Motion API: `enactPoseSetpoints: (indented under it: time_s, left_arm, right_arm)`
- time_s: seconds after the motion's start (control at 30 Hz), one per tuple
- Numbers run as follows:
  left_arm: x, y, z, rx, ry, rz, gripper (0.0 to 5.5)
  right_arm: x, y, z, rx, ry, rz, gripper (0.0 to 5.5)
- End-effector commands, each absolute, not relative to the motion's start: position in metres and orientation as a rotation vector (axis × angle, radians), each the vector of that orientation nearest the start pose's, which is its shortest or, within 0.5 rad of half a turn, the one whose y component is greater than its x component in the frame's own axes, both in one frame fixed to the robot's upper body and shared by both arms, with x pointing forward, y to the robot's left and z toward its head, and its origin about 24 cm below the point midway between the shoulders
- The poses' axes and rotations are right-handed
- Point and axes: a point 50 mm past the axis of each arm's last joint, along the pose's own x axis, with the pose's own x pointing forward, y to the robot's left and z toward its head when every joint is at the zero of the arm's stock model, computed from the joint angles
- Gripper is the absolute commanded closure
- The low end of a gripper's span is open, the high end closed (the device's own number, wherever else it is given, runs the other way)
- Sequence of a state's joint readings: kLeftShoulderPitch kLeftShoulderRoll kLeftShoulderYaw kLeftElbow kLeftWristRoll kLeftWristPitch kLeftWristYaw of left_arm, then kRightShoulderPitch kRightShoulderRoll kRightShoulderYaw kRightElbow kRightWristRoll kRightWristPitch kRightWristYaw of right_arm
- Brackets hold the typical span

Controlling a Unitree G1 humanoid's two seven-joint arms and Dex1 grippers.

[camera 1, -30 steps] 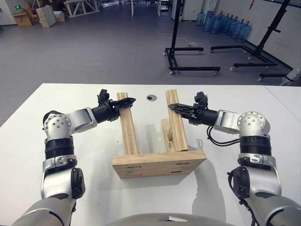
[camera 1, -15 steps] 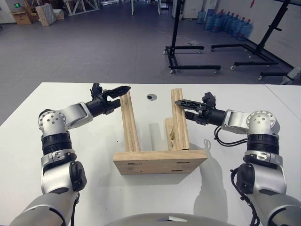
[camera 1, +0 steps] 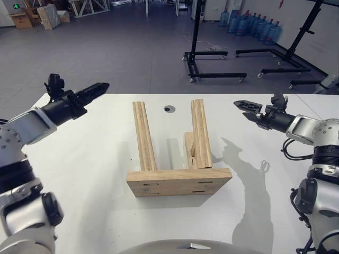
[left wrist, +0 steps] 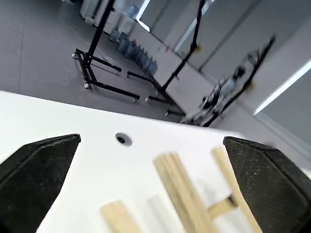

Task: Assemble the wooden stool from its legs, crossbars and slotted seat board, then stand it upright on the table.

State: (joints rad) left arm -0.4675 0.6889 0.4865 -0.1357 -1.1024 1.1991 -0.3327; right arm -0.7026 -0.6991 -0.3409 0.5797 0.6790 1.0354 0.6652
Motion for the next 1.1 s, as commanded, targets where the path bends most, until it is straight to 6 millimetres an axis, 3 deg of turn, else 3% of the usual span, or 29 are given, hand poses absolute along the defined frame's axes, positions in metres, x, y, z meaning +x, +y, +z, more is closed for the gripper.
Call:
enactPoseSetpoints:
  time_s: [0.03, 0.13, 0.23, 0.4, 0.5, 0.67, 0.73, 0.87, 1.0, 1.1]
  left_arm:
    - [0.233, 0.196, 0.193, 0.074, 0.306, -0.888, 0.11]
    - [0.226, 0.177, 0.191, 0.213, 0.291, -1.021, 0.11]
    - [0.217, 0.167, 0.193, 0.244, 0.275, -1.162, 0.11]
    - [0.222, 0.165, 0.195, 0.230, 0.252, -1.223, 0.11]
    - [0.226, 0.167, 0.178, 0.102, 0.321, -1.294, 0.11]
    - [0.230, 0.160, 0.167, -0.015, 0.361, -1.399, 0.11]
    - [0.240, 0.161, 0.172, -0.060, 0.330, -1.369, 0.11]
    - [0.247, 0.166, 0.177, -0.169, 0.309, -1.381, 0.11]
    - [0.254, 0.154, 0.179, -0.197, 0.294, -1.433, 0.11]
    - [0.264, 0.147, 0.178, -0.189, 0.279, -1.424, 0.11]
  right_arm:
    - [0.331, -0.269, 0.113, 0.208, 0.408, 0.512, 0.10]
    - [0.335, -0.245, 0.086, 0.024, 0.394, 0.609, 0.10]
    - [0.339, -0.227, 0.069, -0.071, 0.362, 0.665, 0.10]
    - [0.354, -0.210, 0.068, -0.075, 0.278, 0.656, 0.10]
    - [0.358, -0.193, 0.071, -0.021, 0.229, 0.710, 0.10]
    - [0.362, -0.180, 0.066, -0.055, 0.231, 0.700, 0.10]
    - [0.361, -0.194, 0.067, -0.060, 0.261, 0.669, 0.10]
    - [0.342, -0.261, 0.076, -0.176, 0.358, 0.663, 0.10]
    - [0.308, -0.302, 0.104, -0.254, 0.428, 0.866, 0.10]
    - [0.272, -0.308, 0.121, -0.262, 0.490, 1.107, 0.10]
